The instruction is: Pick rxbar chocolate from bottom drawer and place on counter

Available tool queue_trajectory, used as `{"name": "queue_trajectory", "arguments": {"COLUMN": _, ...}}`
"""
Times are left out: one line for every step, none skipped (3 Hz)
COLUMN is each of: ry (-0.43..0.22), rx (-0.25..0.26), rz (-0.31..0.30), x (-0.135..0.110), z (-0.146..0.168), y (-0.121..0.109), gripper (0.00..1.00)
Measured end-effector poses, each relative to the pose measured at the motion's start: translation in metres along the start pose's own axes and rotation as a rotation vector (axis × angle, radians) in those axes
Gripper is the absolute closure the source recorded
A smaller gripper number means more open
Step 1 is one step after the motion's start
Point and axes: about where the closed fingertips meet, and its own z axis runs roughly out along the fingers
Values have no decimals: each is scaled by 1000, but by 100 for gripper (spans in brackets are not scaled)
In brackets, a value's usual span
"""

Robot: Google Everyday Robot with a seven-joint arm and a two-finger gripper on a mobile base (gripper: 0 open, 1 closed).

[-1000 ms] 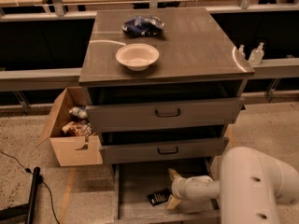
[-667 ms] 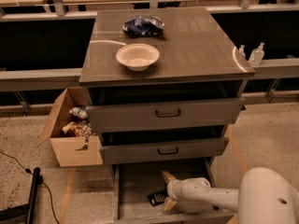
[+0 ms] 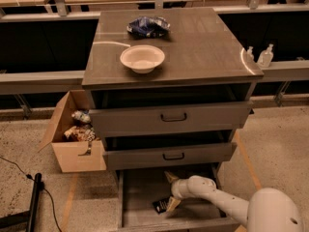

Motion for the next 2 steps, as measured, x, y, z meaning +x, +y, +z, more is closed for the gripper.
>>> {"name": "queue_trajectory", "arguments": {"ry": -4, "rx": -14, "rz": -25, "x": 12, "z": 9, "y": -9, "gripper": 0}}
{"name": "queue_trajectory", "arguments": {"ry": 3, "rx": -43, "rz": -30, "x": 26, "z": 15, "y": -9, "gripper": 0}}
